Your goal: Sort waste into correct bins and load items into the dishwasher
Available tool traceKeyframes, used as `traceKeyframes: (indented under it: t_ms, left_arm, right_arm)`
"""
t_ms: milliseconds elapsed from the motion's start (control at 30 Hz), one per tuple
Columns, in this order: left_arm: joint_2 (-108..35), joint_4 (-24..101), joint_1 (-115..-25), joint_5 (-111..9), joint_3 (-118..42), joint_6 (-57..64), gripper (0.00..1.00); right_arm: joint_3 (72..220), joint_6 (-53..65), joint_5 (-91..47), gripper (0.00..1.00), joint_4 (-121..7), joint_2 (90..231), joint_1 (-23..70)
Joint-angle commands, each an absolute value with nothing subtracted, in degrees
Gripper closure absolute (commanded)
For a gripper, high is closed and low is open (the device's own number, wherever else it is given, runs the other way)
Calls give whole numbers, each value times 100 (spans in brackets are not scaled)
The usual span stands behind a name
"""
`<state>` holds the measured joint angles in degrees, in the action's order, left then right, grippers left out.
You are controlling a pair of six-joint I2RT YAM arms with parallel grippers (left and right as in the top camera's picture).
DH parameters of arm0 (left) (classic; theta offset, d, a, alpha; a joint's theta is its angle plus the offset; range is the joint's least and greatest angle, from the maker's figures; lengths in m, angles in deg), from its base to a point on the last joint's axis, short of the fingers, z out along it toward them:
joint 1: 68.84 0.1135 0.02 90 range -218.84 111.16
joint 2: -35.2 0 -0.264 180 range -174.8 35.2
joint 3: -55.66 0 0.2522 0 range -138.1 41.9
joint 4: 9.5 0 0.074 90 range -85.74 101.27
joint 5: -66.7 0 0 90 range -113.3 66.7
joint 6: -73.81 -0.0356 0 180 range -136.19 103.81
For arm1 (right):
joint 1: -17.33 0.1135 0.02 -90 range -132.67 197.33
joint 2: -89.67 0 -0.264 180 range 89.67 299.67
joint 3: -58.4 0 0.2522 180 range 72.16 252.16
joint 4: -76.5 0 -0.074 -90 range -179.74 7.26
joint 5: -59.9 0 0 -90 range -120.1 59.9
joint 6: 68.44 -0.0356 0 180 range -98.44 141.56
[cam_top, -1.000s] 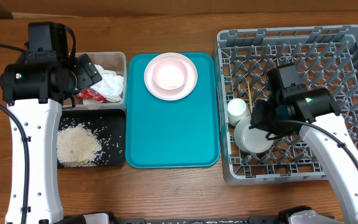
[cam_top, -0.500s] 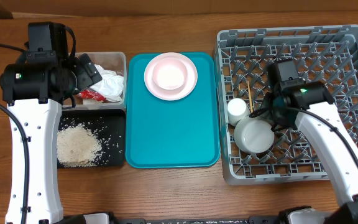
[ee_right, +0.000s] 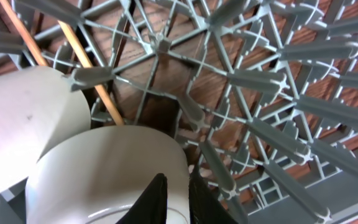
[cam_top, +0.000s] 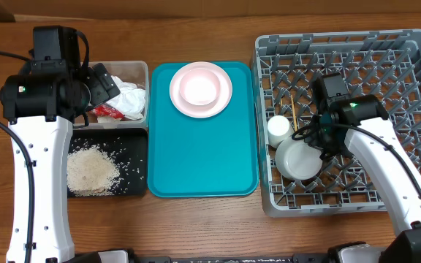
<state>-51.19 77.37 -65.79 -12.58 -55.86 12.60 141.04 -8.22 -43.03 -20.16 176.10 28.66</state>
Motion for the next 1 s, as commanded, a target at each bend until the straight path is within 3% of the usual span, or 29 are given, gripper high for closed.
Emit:
traceKeyframes:
  t_ms: [0, 967]
  left_arm:
    - [-5137, 7734, -6582, -1265, -5612, 1276, 0]
    - [-5137, 7734, -6582, -1265, -5612, 1276, 0]
  right_arm:
    - [14078, -846, -4270, 85, -2016, 17588, 2851]
    - [14071, -808, -4229, 85, -2370, 17595, 2851]
